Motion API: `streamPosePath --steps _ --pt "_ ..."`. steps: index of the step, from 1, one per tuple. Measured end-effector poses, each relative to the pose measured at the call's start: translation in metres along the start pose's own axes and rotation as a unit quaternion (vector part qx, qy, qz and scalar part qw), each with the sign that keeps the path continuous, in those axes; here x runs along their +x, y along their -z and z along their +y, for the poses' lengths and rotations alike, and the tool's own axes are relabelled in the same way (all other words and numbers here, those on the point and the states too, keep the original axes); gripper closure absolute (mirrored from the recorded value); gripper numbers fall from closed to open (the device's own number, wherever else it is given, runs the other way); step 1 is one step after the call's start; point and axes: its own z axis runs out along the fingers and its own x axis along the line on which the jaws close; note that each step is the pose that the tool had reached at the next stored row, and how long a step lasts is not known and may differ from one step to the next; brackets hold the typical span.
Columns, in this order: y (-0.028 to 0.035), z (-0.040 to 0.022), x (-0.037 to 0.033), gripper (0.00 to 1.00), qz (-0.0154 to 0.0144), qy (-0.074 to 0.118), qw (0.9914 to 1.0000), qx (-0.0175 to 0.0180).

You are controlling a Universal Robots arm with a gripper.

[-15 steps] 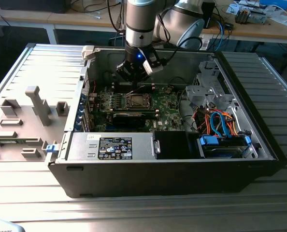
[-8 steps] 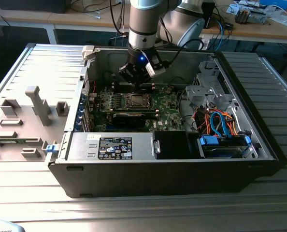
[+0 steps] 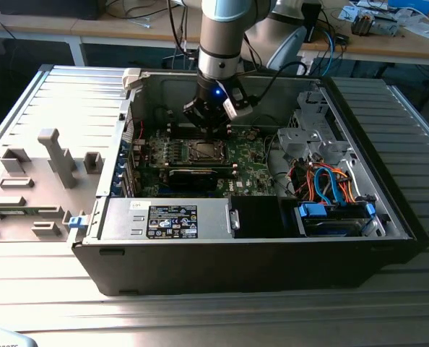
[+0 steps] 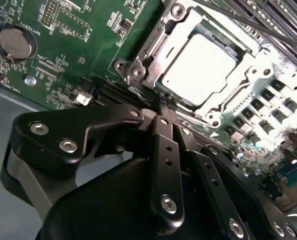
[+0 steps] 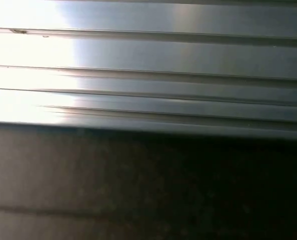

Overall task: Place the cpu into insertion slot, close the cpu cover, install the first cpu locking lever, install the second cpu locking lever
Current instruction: 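Install the first cpu locking lever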

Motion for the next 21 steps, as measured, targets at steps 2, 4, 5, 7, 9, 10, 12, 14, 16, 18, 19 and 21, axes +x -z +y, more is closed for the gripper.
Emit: streamPosePath --steps 2,4,5,7,9,10,12,14,16,18,19,21 --pt "-0.0015 0.0002 -0.0013 0.89 -0.0003 0.000 1.00000 -0.0008" --pt "-0.0017 0.0000 -0.0021 0.89 -0.0003 0.000 1.00000 -0.0004" --pt "-0.0018 0.0002 -0.0022 0.89 -0.0003 0.000 1.00000 -0.0003" --pt "0.0010 0.0011 -0.0025 0.89 -0.0015 0.000 1.00000 -0.0013" --pt "0.0062 0.0010 -0.0019 0.89 -0.0011 0.000 1.00000 -0.0007" --pt "0.0088 0.0011 -0.0018 0.89 -0.0013 0.000 1.00000 -0.0006" --pt "0.0127 0.0011 -0.0016 0.89 -0.0015 0.000 1.00000 -0.0005" --pt "0.0130 -0.0014 -0.0013 0.89 -0.0016 0.000 1.00000 -0.0006" --pt "0.0132 -0.0103 -0.0008 0.89 -0.0015 0.000 1.00000 -0.0004" --pt "0.0133 -0.0147 -0.0005 0.89 -0.0014 0.000 1.00000 0.0012" --pt "0.0131 -0.0183 -0.0002 0.89 -0.0012 -0.001 0.99999 0.0045" --pt "0.0127 -0.0210 -0.0001 0.89 -0.0009 -0.001 0.99994 0.0105"
